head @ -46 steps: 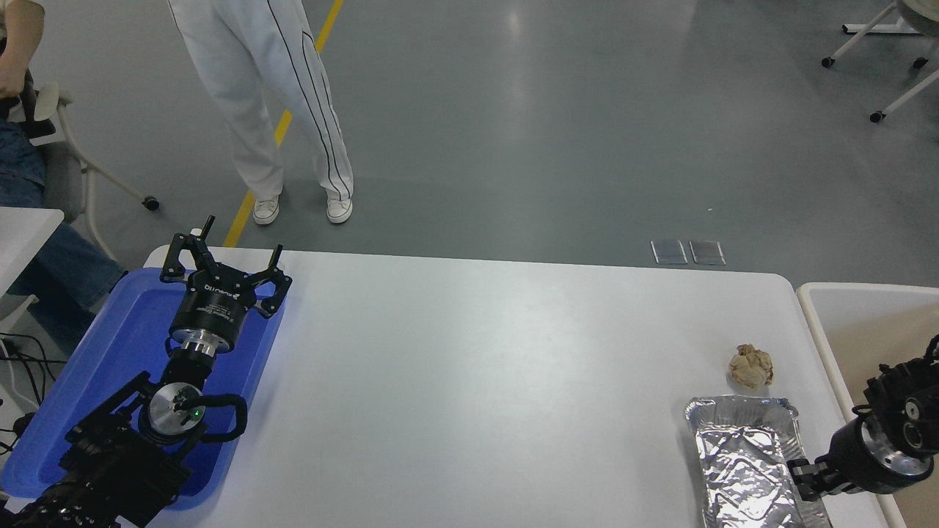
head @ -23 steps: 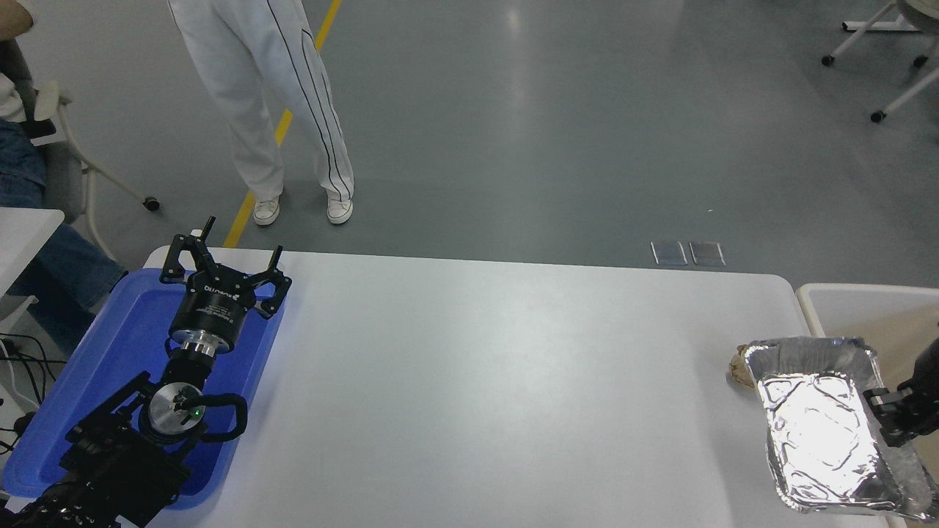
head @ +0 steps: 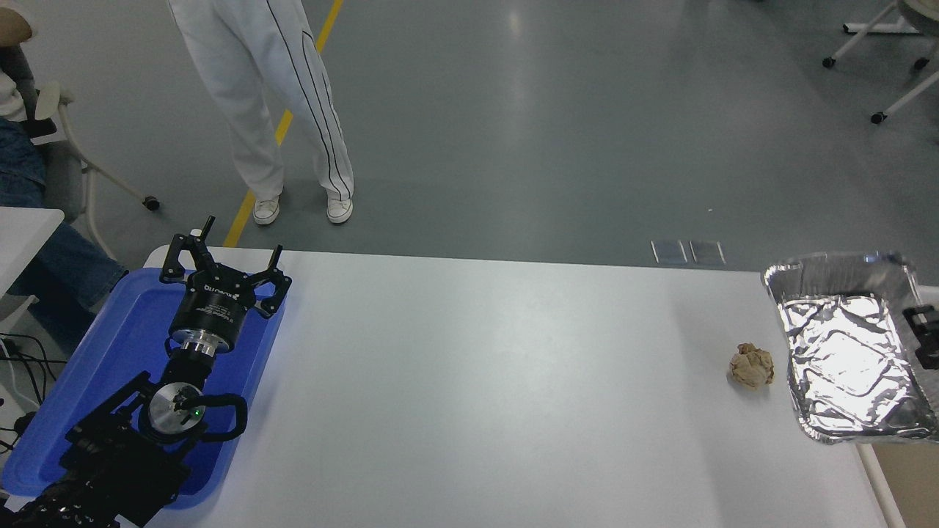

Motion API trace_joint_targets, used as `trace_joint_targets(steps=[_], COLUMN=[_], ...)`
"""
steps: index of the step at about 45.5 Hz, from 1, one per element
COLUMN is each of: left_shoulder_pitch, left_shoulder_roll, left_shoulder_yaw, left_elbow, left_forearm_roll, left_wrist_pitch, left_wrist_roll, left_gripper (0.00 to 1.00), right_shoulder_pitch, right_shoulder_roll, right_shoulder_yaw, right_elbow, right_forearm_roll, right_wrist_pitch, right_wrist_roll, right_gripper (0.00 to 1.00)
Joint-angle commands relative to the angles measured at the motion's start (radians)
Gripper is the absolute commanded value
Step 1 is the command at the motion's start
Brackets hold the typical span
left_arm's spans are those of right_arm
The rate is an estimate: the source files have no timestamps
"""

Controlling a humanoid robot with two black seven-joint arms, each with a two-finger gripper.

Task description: Pick up foil plate and place in dustbin

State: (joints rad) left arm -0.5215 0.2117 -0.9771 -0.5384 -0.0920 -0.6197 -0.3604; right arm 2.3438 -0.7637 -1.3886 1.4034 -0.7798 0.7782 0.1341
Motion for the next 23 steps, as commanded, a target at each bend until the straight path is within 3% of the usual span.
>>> trace_joint_targets(steps=[1, 23], left_shoulder_pitch=[0.0, 0.0], left_shoulder_roll=[0.0, 0.0], left_shoulder_yaw=[0.0, 0.0], left_elbow=[0.0, 0.002], left_forearm_roll=[0.0, 0.0], left_wrist_pitch=[0.0, 0.0], left_wrist_roll=[0.0, 0.0], left_gripper=[1.0, 1.0], right_shoulder_pitch=[0.16, 0.18], right_shoulder_roll=[0.004, -0.009], right_shoulder_yaw=[-0.007, -0.171], right_elbow=[0.016, -0.018], right_forearm_roll=[0.001, 0.004], right_wrist_pitch=[0.007, 0.007], right_wrist_roll=[-0.01, -0.013], right_gripper=[0.0, 0.0])
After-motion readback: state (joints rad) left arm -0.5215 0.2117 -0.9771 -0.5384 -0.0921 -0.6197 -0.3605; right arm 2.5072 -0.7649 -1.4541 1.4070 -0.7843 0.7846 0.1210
